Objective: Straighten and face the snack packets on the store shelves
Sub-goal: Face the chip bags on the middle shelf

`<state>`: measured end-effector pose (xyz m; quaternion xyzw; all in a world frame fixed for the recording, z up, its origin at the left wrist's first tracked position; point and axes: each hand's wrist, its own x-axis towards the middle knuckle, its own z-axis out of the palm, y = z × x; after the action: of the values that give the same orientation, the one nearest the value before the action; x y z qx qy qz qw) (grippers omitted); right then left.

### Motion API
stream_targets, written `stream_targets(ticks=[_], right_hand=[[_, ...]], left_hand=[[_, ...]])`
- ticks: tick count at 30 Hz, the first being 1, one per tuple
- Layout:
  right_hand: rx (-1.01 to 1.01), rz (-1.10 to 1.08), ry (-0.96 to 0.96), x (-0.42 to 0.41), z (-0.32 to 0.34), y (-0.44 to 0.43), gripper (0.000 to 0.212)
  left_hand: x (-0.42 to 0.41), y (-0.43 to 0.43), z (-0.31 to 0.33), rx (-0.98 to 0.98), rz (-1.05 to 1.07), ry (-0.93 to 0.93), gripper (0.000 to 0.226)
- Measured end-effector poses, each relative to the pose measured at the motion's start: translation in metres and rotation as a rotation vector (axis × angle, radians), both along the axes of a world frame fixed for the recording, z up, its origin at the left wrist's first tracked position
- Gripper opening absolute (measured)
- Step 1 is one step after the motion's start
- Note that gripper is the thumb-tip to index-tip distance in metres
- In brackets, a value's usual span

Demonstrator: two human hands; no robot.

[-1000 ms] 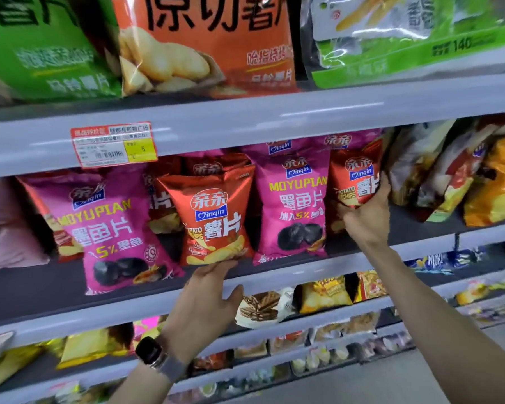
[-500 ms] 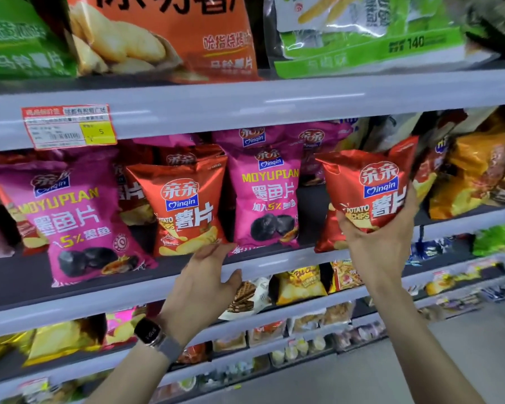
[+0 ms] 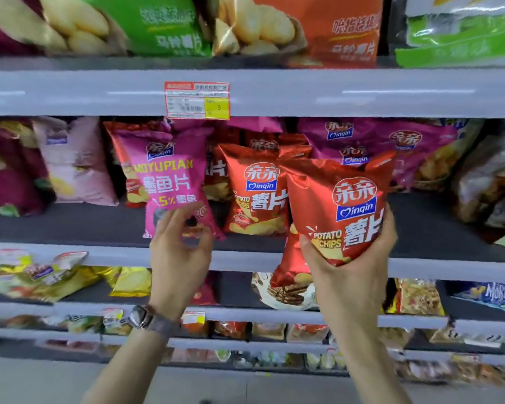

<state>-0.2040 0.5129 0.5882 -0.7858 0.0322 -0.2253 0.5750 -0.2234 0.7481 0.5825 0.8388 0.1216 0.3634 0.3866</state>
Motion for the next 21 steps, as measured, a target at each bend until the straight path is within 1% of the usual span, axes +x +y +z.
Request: stream_targets(ticks=[2, 4, 6, 8, 9, 12, 14, 17, 21], right_hand=[[-0.002, 0.050, 0.013, -0.003, 0.002, 0.016, 0.120], [0.003, 0.097, 0.028, -0.006, 0.002, 0.030, 0.121], [0.018, 0.130, 0.036, -0.010, 0.002, 0.040, 0.121], [0.024, 0.150, 0.049, -0.014, 0.001, 0.048, 0.121], [0.028, 0.158, 0.060, -0.017, 0.000, 0.050, 0.120], [0.050, 0.175, 0.090, -0.024, -0.004, 0.056, 0.119], [0.039, 0.169, 0.109, -0.027, -0.007, 0.061, 0.119], [0.018, 0.148, 0.119, -0.029, -0.008, 0.069, 0.120], [0.023, 0.139, 0.107, -0.031, -0.008, 0.085, 0.117]], left_hand=[[-0.001, 0.017, 0.005, -0.017, 0.077, 0.008, 0.058], [0.005, 0.037, 0.009, -0.125, 0.109, 0.072, 0.087], [0.019, 0.061, 0.010, -0.203, 0.090, 0.110, 0.118], [0.033, 0.085, 0.007, -0.233, 0.047, 0.117, 0.139], [0.039, 0.094, 0.006, -0.269, 0.021, 0.122, 0.141], [0.053, 0.110, 0.005, -0.403, -0.130, 0.137, 0.121], [0.060, 0.113, 0.004, -0.444, -0.206, 0.143, 0.114], [0.068, 0.119, 0.001, -0.469, -0.222, 0.128, 0.102], [0.067, 0.120, -0.001, -0.492, -0.179, 0.105, 0.100]])
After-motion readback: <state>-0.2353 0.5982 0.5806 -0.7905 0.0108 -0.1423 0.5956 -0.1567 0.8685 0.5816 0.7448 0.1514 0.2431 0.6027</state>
